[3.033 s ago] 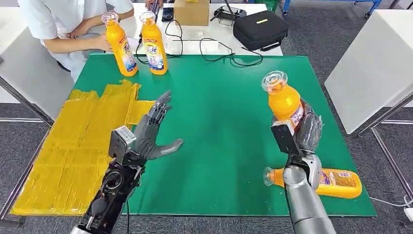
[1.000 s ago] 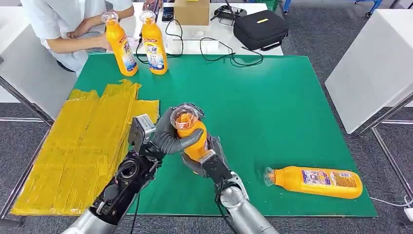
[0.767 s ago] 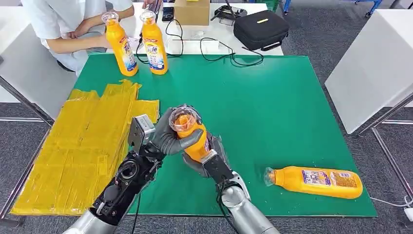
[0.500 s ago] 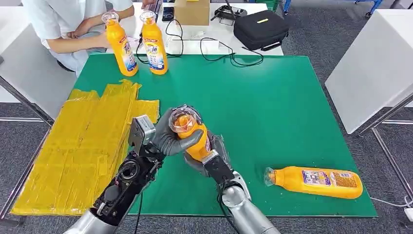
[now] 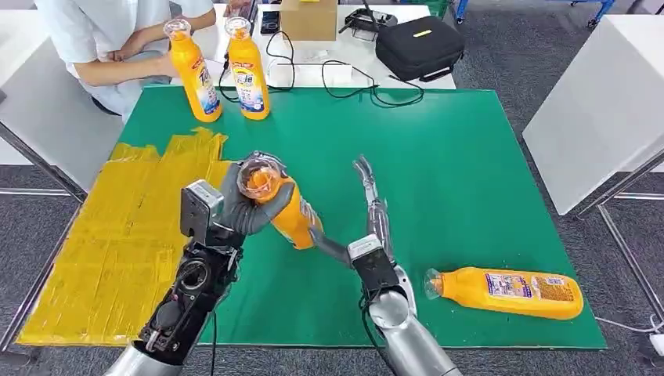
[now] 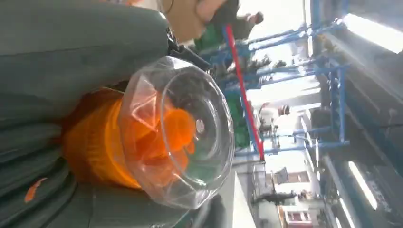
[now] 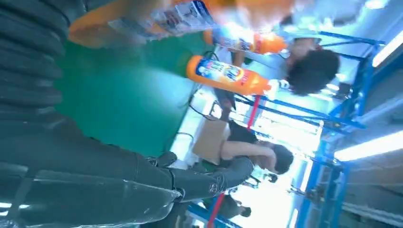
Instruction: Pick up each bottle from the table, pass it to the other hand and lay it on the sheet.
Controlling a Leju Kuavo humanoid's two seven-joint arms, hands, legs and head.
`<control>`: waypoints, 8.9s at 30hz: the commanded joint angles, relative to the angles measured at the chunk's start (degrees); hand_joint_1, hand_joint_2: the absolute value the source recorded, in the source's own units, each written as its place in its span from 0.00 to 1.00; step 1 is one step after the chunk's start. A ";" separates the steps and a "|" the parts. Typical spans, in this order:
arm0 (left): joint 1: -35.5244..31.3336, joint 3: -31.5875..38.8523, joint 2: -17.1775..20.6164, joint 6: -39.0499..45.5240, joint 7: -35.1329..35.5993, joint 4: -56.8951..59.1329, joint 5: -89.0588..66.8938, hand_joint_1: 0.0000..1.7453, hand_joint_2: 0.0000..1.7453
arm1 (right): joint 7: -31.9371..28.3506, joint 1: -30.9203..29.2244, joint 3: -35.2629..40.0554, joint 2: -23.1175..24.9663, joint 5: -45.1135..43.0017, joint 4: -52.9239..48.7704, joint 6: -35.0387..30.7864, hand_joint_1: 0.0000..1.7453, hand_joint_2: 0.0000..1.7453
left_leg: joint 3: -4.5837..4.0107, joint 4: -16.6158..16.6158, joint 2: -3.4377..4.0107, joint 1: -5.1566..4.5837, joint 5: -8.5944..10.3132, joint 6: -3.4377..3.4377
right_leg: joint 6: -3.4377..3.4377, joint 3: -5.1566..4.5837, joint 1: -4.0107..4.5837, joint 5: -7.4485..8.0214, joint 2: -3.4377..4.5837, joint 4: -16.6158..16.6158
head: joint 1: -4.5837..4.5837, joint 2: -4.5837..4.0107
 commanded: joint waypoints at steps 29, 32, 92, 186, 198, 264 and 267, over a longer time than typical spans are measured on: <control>-16.76 -4.21 8.26 27.84 29.66 35.03 -85.71 1.00 1.00 | 28.78 -0.12 -0.74 -16.71 41.60 -27.58 13.51 0.00 1.00 | 0.10 0.00 0.07 0.00 -0.01 0.00 | -0.09 0.09 0.03 -0.02 -0.03 -0.01 | 0.00 0.00; -17.45 -3.97 8.20 24.68 29.38 36.83 -85.71 1.00 1.00 | 29.58 -0.27 -0.10 -19.00 44.13 -27.85 13.77 0.00 1.00 | 0.13 0.00 0.08 0.01 -0.03 0.00 | -0.12 0.14 0.05 -0.04 -0.05 -0.01 | 0.00 0.00; 6.10 21.77 -1.14 4.45 -2.58 14.02 -23.25 0.00 1.00 | 32.70 24.62 -30.94 -27.31 55.75 -16.07 30.44 0.00 1.00 | 0.17 -0.04 0.01 -0.01 -0.21 0.10 | 0.02 0.25 0.04 -0.17 -0.05 -0.18 | -0.02 0.00; 9.53 17.15 -3.02 7.19 -4.50 5.88 -11.02 0.00 1.00 | 29.24 -12.47 0.70 -6.36 63.74 29.94 22.38 0.00 1.00 | 0.40 -0.07 0.28 0.03 -0.13 0.06 | -0.17 0.41 0.09 -0.08 0.05 -0.13 | 0.02 0.00; 9.63 17.11 -2.83 7.20 -4.52 5.65 -10.82 0.00 1.00 | 29.21 -12.61 0.68 -6.28 63.42 29.65 22.17 0.00 1.00 | 0.58 -0.11 0.26 0.06 -0.14 0.05 | -0.21 0.55 0.13 -0.10 0.01 -0.18 | 0.00 0.00; 8.07 20.20 -2.93 5.20 0.10 10.89 -9.50 0.00 1.00 | 35.00 -8.02 -8.96 -17.91 65.84 18.00 39.16 1.00 1.00 | 0.33 -0.08 0.17 0.04 -0.07 0.06 | -0.09 0.35 0.08 -0.04 -0.03 -0.19 | 0.00 0.00; 8.25 20.04 -3.02 5.19 0.11 10.52 -9.50 0.00 1.00 | 34.96 -7.89 -8.94 -18.08 65.74 17.97 39.16 1.00 1.00 | 0.58 -0.11 0.13 0.05 -0.11 0.08 | -0.17 0.62 0.11 -0.09 -0.10 -0.24 | 0.00 0.00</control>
